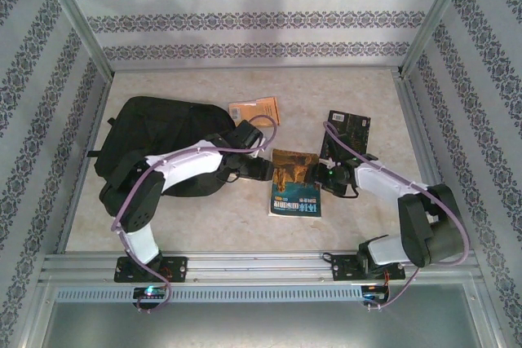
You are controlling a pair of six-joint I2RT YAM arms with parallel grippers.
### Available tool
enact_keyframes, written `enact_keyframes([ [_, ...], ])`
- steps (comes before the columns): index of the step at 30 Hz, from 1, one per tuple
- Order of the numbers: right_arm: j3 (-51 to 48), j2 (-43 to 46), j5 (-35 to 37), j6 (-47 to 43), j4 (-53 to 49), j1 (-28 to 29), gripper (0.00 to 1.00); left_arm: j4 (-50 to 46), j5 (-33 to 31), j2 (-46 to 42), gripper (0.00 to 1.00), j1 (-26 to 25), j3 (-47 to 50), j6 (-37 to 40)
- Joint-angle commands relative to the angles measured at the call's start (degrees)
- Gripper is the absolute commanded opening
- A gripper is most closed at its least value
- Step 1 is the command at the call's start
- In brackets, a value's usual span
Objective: Pack the student bag
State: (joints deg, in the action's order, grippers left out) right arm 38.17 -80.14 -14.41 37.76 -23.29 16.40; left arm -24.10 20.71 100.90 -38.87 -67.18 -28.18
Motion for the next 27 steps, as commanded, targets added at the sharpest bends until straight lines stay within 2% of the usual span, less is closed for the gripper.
enact_keyframes([
  [1,1.5,-1.2,-2.3,-0.8,2.8,-1.0,0.63,2.9,1.2,-1.2,0.57,0.5,1.2,-1.9],
  [6,1.8,-3.5,-4.7,-0.1,5.1,-1.2,0.6,12.2,7.9,2.3,0.57,0.3,4.1,-8.3],
  [10,2.0,-4.9,-6.0,-0.3,5.8,-1.2,0.59,14.9,8.6,5.6,0.57,-0.2,4.3,-9.7],
  [14,1.2,-4.4,-9.2,-0.1,7.8,-1.1,0.54,15.8,8.6,7.5,0.55,-0.3,4.2,-10.1],
  [19,-0.1,-2.1,-12.5,0.0,10.0,-0.6,0.45,15.2,7.6,8.4,0.45,-0.3,4.1,-9.0],
  [27,-1.2,-2.6,-20.3,3.2,15.4,-0.7,0.44,14.1,6.5,8.8,0.26,-0.3,4.6,-7.5],
])
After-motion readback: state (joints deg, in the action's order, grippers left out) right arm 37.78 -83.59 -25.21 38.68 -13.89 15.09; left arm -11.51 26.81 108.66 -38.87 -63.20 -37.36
